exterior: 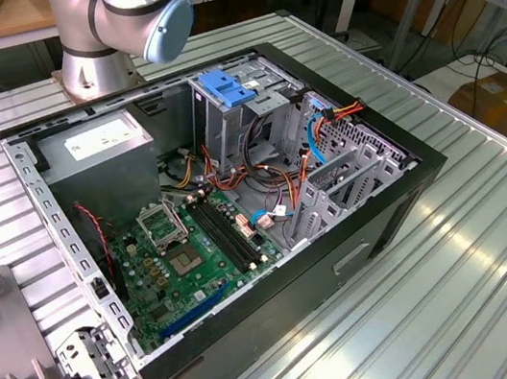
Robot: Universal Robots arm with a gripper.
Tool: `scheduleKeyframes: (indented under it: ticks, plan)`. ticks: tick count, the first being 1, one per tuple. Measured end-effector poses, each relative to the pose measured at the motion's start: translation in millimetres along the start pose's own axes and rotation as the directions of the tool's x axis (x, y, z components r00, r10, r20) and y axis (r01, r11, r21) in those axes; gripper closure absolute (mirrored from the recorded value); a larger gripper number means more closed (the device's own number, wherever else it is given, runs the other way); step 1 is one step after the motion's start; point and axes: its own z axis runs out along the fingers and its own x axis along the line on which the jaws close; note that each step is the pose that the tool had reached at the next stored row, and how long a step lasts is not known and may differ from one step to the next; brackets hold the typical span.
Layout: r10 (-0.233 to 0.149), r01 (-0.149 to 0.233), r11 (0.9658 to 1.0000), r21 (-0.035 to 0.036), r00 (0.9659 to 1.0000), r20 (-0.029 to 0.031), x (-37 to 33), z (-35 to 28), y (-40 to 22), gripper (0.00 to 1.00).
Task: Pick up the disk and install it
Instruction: 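Pick up the disk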
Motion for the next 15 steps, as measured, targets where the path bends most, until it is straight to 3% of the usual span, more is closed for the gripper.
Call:
scheduleKeyframes:
  ticks: [15]
  plan:
    - [0.0, 0.0, 1.0, -0.0004, 1.0, -0.0003, 0.1, -8.7, 0.1, 0.63]
